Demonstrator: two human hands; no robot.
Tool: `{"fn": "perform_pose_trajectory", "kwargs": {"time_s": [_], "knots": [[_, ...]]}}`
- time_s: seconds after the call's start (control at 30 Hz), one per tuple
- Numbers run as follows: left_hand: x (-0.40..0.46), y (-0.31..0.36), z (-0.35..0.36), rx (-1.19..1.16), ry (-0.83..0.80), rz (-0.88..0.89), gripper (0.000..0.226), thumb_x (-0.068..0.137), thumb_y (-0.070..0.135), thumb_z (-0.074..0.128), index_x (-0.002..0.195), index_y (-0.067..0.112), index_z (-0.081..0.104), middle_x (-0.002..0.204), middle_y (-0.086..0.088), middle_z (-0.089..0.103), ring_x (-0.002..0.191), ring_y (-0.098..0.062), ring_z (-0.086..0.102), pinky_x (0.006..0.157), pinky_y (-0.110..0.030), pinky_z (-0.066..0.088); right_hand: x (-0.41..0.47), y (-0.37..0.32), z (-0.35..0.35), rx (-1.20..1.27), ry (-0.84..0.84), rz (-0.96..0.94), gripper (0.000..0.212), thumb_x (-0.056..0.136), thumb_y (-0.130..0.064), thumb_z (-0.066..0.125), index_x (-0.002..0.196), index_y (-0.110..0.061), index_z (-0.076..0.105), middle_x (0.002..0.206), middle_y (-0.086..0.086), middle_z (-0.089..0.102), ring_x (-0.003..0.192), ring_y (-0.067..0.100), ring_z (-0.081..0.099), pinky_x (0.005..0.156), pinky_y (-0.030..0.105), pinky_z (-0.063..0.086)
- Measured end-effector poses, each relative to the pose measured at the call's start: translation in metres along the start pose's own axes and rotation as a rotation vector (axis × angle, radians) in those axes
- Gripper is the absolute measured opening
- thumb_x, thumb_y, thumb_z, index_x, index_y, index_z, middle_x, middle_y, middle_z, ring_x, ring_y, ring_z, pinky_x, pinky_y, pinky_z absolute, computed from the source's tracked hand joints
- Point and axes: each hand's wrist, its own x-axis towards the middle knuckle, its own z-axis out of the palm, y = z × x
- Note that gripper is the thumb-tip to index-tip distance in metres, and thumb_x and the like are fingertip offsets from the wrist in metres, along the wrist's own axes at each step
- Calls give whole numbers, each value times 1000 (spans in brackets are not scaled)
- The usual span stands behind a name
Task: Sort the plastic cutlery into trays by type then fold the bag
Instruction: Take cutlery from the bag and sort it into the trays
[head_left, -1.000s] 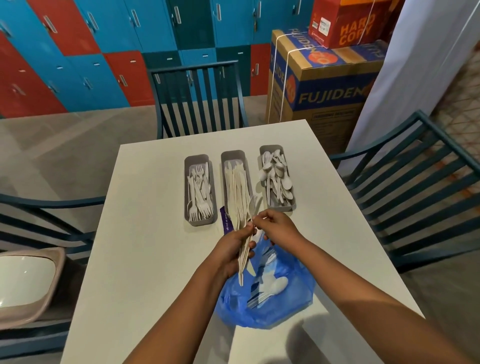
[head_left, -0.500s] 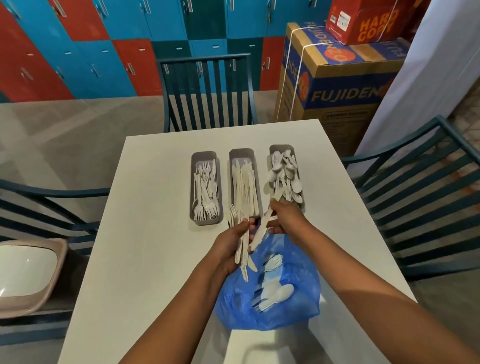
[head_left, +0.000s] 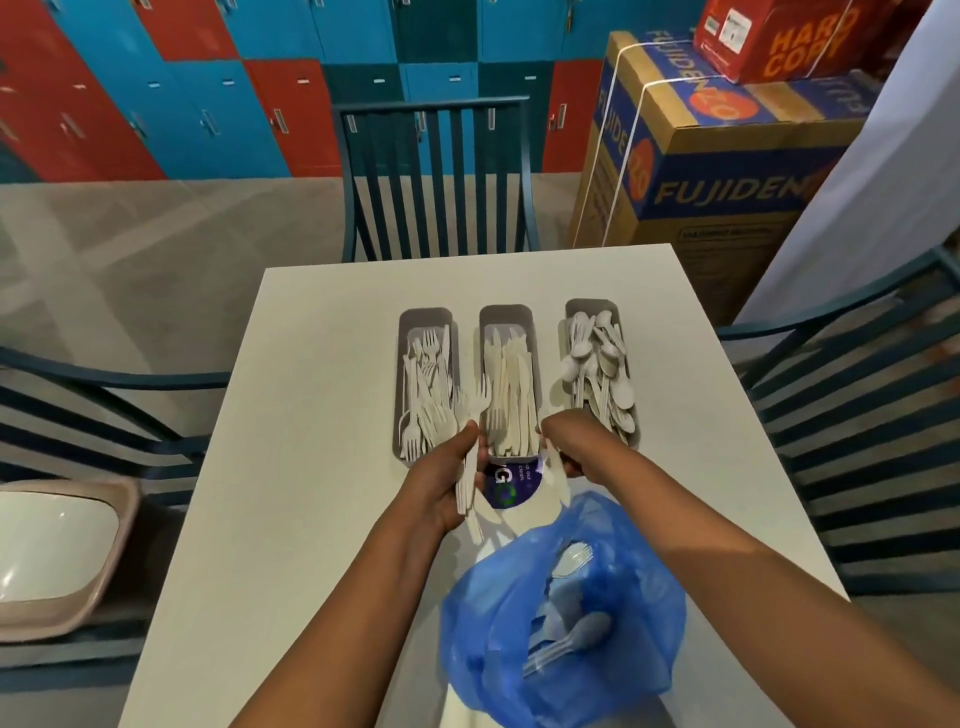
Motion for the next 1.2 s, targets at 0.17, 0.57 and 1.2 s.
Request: {"fn": "perform_pose_trajectory", "kwargs": {"time_s": [0.17,0.57,1.2], "knots": [[8,9,-2,174,90,18,22,92,25,58,73,14,60,40,5,51,29,-3,45,30,-9,30,20,-23,9,-98,30,-105,19,86,-7,47,67,-8,47,67,8,50,59,21,47,53,24,33],[29,23,-8,147,186,49,19,92,14,52,76,12,62,45,6,61,37,-3,54,34,-12,32,66,-51,23,-185,186,-309,25,93,-22,52,97,-3,66,101,13,66,96,29,60,73,23,39],[44,20,-13,351,126,258,17,93,19,57,104,9,66,68,-1,71,49,-5,65,40,-15,44,34,-39,64,58,-209,-205,22,84,-17,66,70,-11,51,66,10,56,43,17,53,42,21,40]]}}
